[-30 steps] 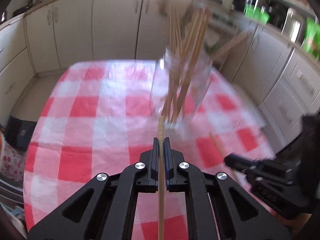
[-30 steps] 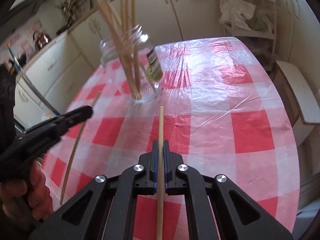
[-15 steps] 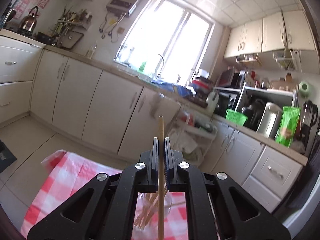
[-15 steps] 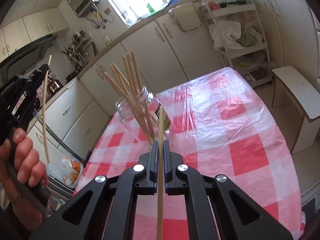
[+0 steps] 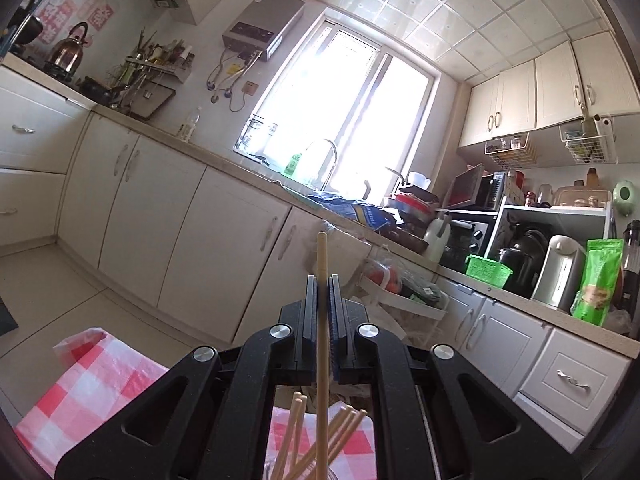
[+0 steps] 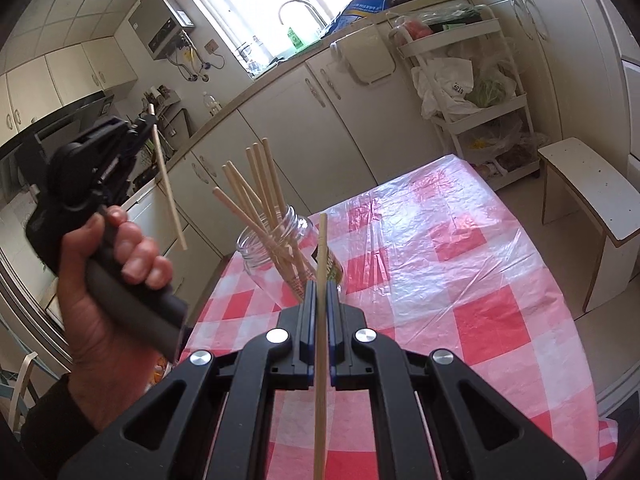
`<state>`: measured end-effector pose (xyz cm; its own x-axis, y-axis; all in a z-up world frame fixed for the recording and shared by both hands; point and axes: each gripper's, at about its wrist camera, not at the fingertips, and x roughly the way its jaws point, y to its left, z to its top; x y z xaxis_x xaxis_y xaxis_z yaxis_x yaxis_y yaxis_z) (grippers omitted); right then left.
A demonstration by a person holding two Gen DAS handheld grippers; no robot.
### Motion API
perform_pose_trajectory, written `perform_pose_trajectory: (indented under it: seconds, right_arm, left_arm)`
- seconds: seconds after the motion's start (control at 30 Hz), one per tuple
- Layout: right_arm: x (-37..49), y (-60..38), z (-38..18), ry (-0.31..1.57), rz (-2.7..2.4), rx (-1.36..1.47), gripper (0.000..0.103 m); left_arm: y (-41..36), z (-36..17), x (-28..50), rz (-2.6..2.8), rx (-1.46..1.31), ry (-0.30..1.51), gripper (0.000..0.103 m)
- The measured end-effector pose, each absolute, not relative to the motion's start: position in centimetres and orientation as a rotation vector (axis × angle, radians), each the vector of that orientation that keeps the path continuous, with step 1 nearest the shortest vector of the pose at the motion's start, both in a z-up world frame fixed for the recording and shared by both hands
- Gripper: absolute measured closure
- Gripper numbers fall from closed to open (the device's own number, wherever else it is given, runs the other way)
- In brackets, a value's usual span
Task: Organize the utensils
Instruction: 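Lift the left tool's stick over the glass jar while the right tool holds its stick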
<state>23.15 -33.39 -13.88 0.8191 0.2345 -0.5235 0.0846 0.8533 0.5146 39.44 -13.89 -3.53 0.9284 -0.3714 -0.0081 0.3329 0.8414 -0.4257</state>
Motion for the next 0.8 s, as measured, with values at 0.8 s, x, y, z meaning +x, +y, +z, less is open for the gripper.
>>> perform_pose_trajectory:
  seconds: [0.8]
  right_arm:
    - [23.1,-33.6,-13.8,0.61,0.092,0.594,0.097]
  left_arm:
    - [-17.5,-8.4,42.2,-0.308,-0.321,0.075,0.098]
